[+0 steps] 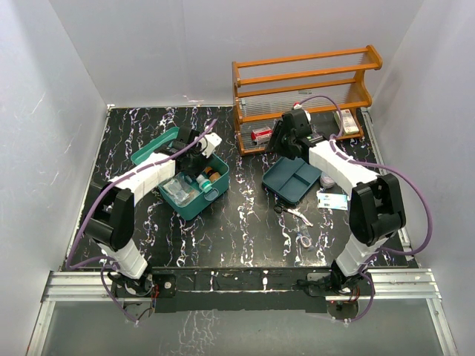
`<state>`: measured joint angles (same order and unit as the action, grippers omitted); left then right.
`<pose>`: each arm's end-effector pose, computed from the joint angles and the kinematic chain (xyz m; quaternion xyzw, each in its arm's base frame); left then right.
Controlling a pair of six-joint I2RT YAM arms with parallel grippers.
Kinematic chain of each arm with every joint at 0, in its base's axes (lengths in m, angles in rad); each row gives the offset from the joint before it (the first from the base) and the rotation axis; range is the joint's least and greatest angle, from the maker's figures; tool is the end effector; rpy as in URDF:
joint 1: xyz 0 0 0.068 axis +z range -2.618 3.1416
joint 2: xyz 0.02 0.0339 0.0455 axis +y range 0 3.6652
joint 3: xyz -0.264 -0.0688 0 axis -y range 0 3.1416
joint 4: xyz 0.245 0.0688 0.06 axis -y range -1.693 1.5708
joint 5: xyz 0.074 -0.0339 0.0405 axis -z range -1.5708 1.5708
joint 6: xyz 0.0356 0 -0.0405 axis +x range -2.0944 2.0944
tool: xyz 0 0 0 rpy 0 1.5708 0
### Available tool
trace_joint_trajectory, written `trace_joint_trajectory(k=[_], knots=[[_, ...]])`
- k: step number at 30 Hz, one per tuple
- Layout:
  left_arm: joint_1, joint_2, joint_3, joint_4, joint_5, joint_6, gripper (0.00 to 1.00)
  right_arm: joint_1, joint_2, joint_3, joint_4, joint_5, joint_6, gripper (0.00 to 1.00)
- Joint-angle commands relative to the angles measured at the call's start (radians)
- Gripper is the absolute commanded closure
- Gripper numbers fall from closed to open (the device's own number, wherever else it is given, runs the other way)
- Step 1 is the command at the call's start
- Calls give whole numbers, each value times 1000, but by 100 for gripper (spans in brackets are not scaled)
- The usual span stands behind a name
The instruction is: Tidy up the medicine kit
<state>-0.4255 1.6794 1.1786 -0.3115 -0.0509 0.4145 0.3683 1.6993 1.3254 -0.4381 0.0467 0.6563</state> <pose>0.3357 -0.1501 0.2314 0.3701 0.8518 0.0216 0.3702 0.3544 0.1350 0.2622 0.1418 0.9178 0.1626 0.3334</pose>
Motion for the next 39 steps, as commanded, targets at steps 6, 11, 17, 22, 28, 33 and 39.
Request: trace_joint_trajectory(k=[6,11,17,22,28,33,39], knots=[[-10,5,35,10,16,-31,71,1,-75,-11,48,28,-18,51],[-9,1,68,3,37,-63,76,1,-94,-17,41,48,-29,51],[-8,-42,170,-12,3,-216,71,-1,-167,-53,5,132,-33,51],[1,-116,249,-21,-35,-381,60,-1,-250,-97,-116,280,18,50],[2,-227,236,-59,-61,-576,46,-2,-388,-200,-284,369,131,47],[2,-279,230,-138,-75,-674,33,-3,-508,-320,-374,347,259,34],[4,-385,125,-99,2,-762,2,-10,-519,-377,-488,385,332,22]])
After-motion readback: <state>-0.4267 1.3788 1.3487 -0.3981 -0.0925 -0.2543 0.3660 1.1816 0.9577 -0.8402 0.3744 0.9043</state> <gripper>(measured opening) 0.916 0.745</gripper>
